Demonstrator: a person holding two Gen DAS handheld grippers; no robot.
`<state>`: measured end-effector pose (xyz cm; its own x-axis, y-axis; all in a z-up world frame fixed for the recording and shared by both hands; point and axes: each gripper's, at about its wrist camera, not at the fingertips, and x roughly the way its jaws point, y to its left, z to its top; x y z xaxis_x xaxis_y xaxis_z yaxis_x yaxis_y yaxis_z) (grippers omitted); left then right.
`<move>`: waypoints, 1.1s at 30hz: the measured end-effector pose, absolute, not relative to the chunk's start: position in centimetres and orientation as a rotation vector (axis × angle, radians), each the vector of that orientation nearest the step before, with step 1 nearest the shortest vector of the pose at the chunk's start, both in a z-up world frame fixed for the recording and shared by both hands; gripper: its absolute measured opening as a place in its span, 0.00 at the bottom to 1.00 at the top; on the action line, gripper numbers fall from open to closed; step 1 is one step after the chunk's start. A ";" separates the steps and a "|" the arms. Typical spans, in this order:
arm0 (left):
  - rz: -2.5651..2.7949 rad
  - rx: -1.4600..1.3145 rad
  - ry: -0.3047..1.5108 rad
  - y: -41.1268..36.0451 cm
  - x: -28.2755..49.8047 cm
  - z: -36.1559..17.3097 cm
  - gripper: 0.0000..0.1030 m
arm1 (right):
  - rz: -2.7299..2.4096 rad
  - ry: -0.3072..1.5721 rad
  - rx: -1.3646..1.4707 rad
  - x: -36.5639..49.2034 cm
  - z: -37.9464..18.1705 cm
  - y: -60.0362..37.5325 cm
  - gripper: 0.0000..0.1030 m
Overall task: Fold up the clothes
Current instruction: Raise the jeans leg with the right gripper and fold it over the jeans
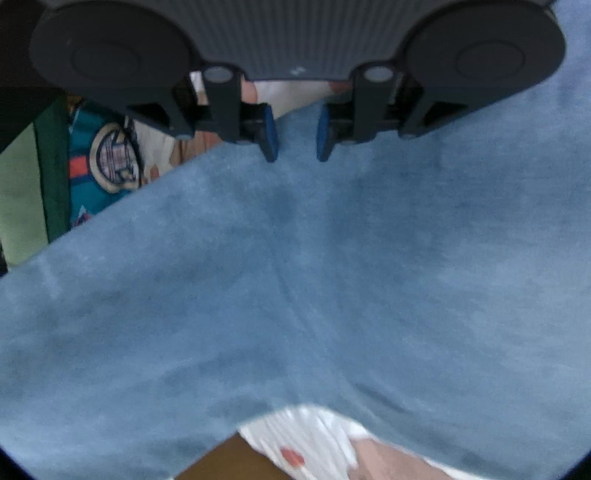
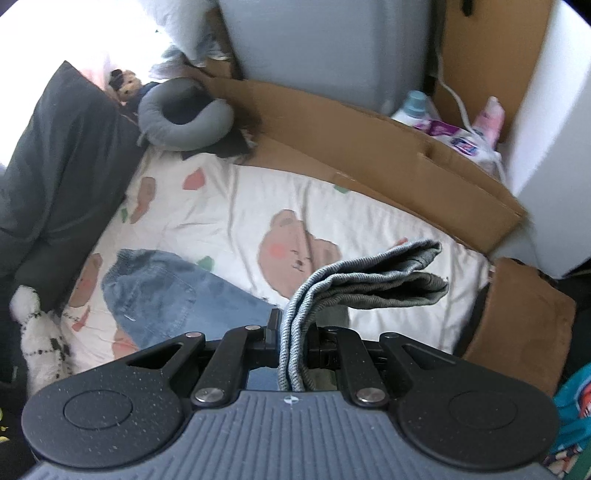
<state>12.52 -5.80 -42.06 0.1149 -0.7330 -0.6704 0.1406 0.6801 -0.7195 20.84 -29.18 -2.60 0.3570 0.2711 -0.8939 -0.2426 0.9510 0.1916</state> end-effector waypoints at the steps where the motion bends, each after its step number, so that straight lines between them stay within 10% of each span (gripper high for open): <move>1: -0.669 -0.579 1.279 -5.0 12.5 -41.5 0.33 | 0.345 1.157 0.026 21.0 -2.5 -28.4 0.08; 7: -0.479 -0.673 1.093 2.1 12.0 -37.6 0.69 | 0.428 1.151 0.058 22.0 -2.6 -24.1 0.09; 33: 0.003 -0.848 0.956 16.7 7.1 -36.4 0.69 | 0.551 1.262 0.341 26.8 -11.8 -8.4 0.09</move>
